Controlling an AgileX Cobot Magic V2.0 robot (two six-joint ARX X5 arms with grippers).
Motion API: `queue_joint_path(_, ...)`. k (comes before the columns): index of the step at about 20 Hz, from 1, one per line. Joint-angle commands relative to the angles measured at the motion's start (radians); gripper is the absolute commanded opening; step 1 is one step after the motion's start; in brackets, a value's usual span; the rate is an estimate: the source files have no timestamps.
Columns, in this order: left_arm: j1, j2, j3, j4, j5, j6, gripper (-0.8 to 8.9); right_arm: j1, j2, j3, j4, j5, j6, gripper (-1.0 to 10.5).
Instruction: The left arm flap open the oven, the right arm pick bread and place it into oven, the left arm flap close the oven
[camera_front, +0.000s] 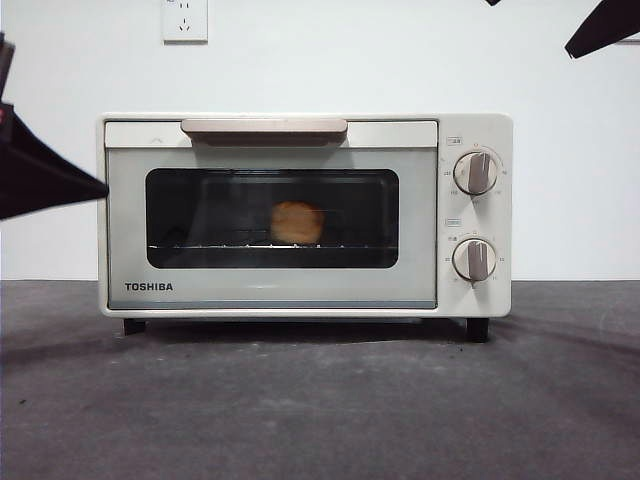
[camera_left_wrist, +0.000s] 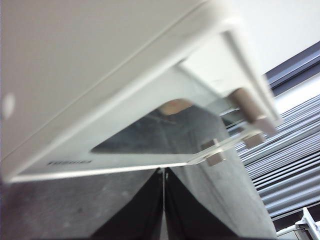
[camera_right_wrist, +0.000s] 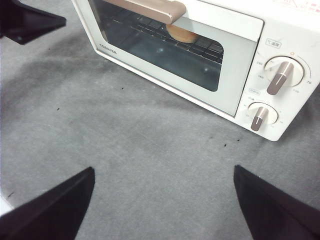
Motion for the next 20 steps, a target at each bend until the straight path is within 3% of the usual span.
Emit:
queue_joint_path(1, -0.013, -0.075, 0.014, -0.011, 0.01, -0.009, 0.13, 0.008, 0.005, 0.012, 0.01, 0.002, 0.011, 4.4)
queue_joint_path(5, -0.022, -0.266, 0.057, -0.259, -0.021, 0.066, 0.14, 0.008, 0.005, 0.012, 0.02, 0.002, 0.01, 4.4)
queue_joint_path(13, -0.069, -0.546, 0.378, -1.103, -0.324, 0.489, 0.14, 0.008, 0.005, 0.012, 0.043, 0.009, 0.01, 4.4)
queue_joint_path(16, -0.089, -0.603, 0.476, -1.307, -0.352, 0.561, 0.14, 0.008, 0.005, 0.012, 0.043, 0.009, 0.004, 4.4)
queue_joint_path(20, -0.107, -0.696, 0.531, -1.481, -0.48, 0.649, 0.14, 0.008, 0.005, 0.012, 0.043, 0.009, 0.003, 4.4)
